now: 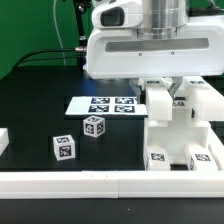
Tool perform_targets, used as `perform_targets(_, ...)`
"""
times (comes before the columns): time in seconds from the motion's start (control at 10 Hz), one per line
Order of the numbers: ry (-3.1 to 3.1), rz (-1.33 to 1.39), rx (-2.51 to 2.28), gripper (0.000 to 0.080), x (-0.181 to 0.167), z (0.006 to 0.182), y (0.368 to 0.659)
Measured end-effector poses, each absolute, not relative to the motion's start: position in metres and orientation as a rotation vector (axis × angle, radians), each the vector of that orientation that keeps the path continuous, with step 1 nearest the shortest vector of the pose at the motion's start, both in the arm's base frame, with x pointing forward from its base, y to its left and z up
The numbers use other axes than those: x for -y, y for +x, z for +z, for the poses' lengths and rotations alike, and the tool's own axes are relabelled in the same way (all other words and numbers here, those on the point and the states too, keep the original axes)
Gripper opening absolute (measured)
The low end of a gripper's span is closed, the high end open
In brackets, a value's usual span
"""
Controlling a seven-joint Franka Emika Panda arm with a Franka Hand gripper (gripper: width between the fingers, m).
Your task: Assemble chair
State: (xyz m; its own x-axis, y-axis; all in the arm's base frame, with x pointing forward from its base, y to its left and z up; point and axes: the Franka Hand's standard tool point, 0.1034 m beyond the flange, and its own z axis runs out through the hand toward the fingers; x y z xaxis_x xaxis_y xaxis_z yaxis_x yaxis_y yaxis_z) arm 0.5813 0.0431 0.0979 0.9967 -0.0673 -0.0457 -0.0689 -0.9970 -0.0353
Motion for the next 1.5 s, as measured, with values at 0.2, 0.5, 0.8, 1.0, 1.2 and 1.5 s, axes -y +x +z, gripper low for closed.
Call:
perform_targets(0.2,-3.109,-0.009,-0.101,0.0284,-0.048,0.098,0.589)
perform_targets(0.5,-3.11,-0.037,-0.103,0.0359,-0.046,0.098,0.59)
perform_targets(0.8,-3.11,-0.045,-0.101,0.0639,-0.047,0.097,0.591)
perform_targets(1.0,-3.11,-0.046,-0.101,0.0648,-0.047,0.097,0.591)
perform_targets(1.2,-3.098,0.006,-0.081,0.0649,-0.043,0.123,0.589)
perform_targets(1.5,-3.088,-0.03,0.013,0.0649,-0.006,0.163,0.589)
